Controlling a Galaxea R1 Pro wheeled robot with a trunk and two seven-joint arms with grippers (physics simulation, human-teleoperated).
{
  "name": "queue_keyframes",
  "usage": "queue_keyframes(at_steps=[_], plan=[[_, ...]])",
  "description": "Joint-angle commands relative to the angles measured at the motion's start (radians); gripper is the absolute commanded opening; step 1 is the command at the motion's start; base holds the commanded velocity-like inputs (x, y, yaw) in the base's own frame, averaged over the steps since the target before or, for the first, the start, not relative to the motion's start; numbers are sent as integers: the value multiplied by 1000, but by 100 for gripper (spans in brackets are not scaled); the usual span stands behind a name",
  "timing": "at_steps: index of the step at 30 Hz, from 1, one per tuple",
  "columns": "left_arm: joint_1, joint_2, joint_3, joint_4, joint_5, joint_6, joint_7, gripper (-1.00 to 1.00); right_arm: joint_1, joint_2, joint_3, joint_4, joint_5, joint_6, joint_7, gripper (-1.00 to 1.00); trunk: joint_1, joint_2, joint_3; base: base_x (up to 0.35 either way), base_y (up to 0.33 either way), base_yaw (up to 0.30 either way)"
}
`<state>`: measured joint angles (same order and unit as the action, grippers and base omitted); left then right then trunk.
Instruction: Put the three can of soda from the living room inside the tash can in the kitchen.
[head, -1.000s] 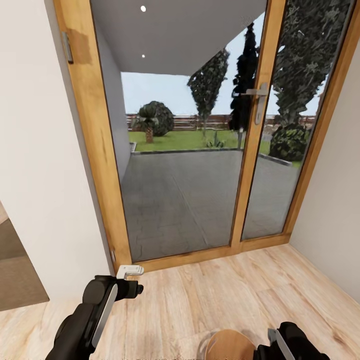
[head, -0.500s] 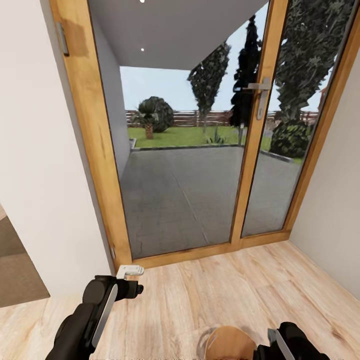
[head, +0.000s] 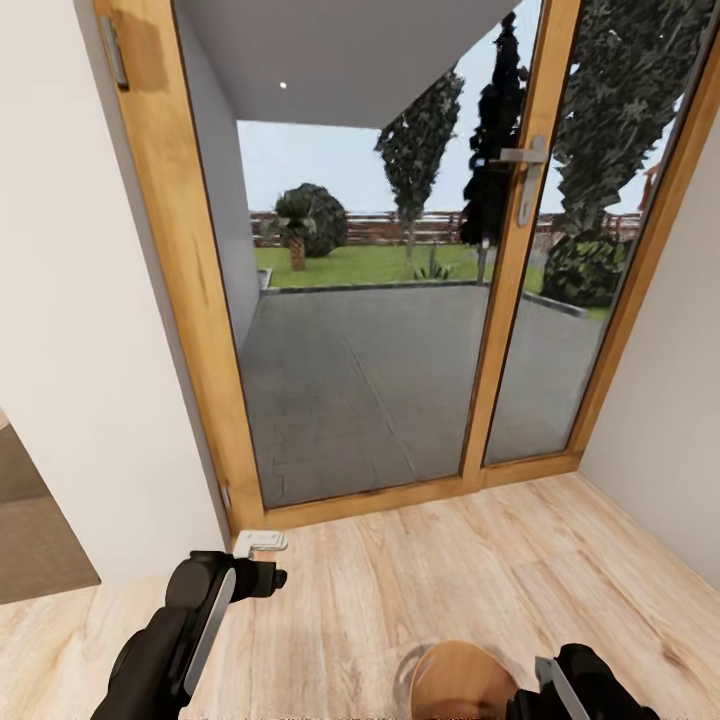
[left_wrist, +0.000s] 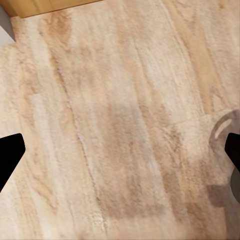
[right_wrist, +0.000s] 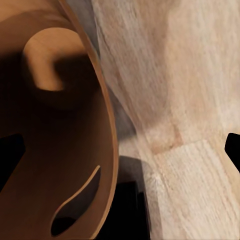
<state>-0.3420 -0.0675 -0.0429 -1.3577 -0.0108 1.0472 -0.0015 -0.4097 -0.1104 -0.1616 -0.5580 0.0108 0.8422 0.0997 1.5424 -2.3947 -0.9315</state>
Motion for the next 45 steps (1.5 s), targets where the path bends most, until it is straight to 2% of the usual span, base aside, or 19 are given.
queue_keyframes(at_steps=[1,7,14,17,45], plan=[[0,0,0,0,0,0,0,100,0,0,1,0,0,0,0,100,4,-7,-4,0,0,0],[0,0,0,0,0,0,0,100,0,1,15,-1,0,-1,-1,100,27,-49,-24,0,0,0],[0,0,0,0,1,0,0,100,-1,5,19,-2,0,0,-1,100,27,-49,-24,0,0,0],[0,0,0,1,1,0,0,100,-1,6,20,-2,0,0,-2,100,38,-70,-33,0,0,0],[0,0,0,2,0,0,0,100,-1,6,26,-2,0,-1,-5,100,38,-70,-33,0,0,0]])
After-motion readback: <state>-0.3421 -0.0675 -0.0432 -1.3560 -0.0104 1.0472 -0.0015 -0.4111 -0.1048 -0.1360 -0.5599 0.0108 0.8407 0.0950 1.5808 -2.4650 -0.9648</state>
